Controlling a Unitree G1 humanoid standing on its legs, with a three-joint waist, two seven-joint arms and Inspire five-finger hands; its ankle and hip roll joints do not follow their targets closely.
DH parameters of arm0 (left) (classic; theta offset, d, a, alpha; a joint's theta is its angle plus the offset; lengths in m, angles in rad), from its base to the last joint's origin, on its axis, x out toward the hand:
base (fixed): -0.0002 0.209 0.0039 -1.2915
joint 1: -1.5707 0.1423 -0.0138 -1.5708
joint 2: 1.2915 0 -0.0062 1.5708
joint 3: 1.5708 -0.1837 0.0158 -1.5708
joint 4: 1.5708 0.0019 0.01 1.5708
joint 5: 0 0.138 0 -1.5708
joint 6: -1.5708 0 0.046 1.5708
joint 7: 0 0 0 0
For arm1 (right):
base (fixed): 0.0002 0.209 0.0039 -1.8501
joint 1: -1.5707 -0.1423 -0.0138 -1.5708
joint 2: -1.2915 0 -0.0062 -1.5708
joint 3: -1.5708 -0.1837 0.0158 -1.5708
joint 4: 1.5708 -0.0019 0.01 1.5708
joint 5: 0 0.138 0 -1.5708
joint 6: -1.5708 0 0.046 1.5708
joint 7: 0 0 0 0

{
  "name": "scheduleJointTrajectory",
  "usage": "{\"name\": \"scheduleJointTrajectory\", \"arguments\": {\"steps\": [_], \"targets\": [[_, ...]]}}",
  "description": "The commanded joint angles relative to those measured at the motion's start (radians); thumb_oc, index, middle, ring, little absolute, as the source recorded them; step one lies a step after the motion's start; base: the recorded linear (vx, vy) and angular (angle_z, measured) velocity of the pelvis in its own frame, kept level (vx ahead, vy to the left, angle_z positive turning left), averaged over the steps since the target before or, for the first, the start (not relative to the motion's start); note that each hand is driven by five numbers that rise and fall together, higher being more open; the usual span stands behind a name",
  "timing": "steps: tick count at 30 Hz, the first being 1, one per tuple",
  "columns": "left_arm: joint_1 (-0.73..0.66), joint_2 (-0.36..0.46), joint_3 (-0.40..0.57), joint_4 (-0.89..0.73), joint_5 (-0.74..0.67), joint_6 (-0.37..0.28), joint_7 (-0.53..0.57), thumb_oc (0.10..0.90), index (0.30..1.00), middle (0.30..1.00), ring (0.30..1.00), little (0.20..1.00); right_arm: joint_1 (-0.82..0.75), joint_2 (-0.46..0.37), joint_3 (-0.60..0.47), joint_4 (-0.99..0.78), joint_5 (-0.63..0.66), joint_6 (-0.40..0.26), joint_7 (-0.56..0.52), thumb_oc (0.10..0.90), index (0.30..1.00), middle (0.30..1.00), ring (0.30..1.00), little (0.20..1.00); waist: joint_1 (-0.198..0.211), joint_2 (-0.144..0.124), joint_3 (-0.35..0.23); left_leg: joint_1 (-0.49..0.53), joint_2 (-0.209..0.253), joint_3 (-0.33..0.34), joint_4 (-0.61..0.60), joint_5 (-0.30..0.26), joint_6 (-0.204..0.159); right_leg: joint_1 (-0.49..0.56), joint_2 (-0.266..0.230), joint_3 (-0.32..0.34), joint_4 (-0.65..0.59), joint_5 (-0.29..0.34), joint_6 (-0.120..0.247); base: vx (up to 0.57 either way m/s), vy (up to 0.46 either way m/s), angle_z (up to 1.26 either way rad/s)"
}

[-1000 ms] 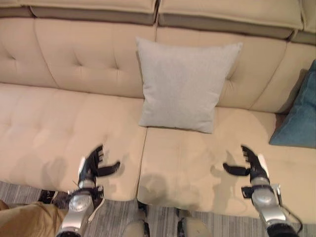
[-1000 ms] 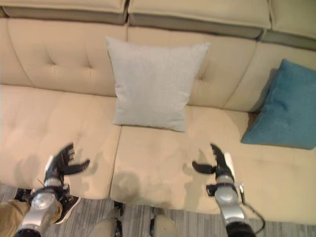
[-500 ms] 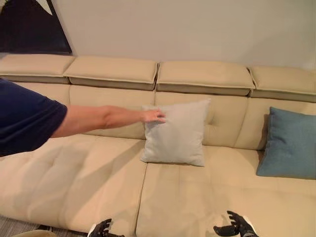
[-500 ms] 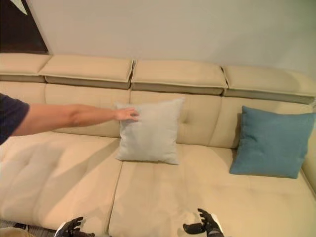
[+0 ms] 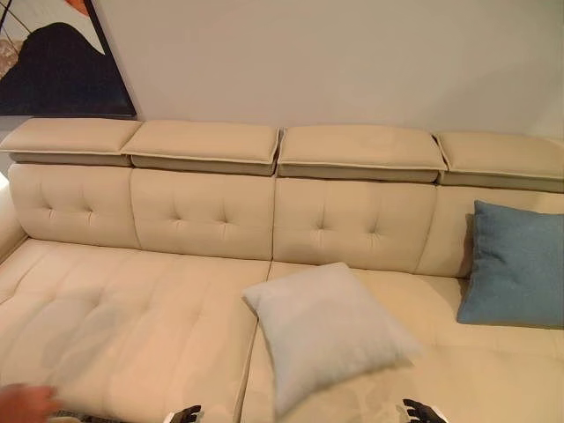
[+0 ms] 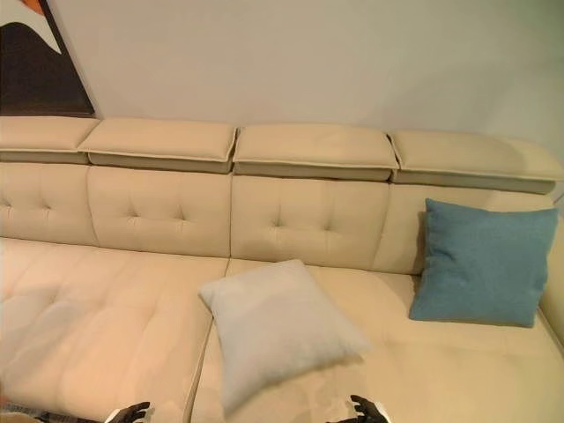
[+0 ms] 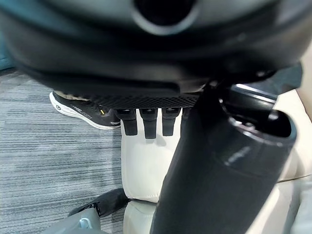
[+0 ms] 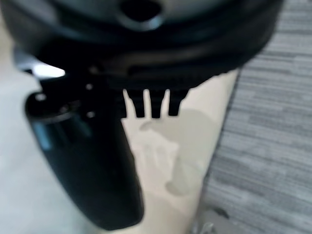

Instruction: Pick up all the scattered cushions and arrange them neatly on the sofa.

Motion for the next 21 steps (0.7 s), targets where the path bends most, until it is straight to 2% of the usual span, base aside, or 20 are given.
{"name": "scheduleJointTrajectory", "arguments": {"steps": [1, 15, 21], "targets": [[-0.088, 0.034, 0.014, -0.006, 0.018, -0.039, 0.015, 0.8, 0.9, 0.9, 0.9, 0.9, -0.075, -0.01, 0.011, 0.003, 0.0, -0.032, -0.025, 0.8, 0.9, 0.9, 0.9, 0.9, 0.011, -0.051, 0.018, 0.038, -0.001, 0.023, 0.005, -0.083, -0.049, 0.03, -0.025, -0.025, 0.013, -0.079, 0.061, 0.0, 0.0, 0.0], [-0.1, 0.03, 0.003, -0.025, 0.001, -0.038, 0.018, 0.8, 0.9, 0.9, 0.9, 0.9, -0.085, -0.012, 0.009, 0.027, 0.001, -0.028, -0.042, 0.8, 0.9, 0.9, 0.9, 0.9, 0.008, -0.052, 0.018, 0.039, -0.005, 0.02, 0.005, -0.093, -0.046, 0.031, -0.03, -0.027, 0.013, -0.078, 0.063, 0.0, 0.002, 0.03], [-0.1, 0.035, 0.008, -0.067, -0.024, -0.042, 0.016, 0.8, 0.9, 0.9, 0.9, 0.9, -0.075, -0.035, -0.038, -0.003, 0.035, -0.033, -0.056, 0.8, 0.9, 0.9, 0.9, 0.9, 0.004, -0.055, 0.015, 0.035, -0.007, 0.023, 0.005, -0.096, -0.044, 0.025, -0.032, -0.025, 0.013, -0.075, 0.067, 0.0, 0.0, 0.0]]}}
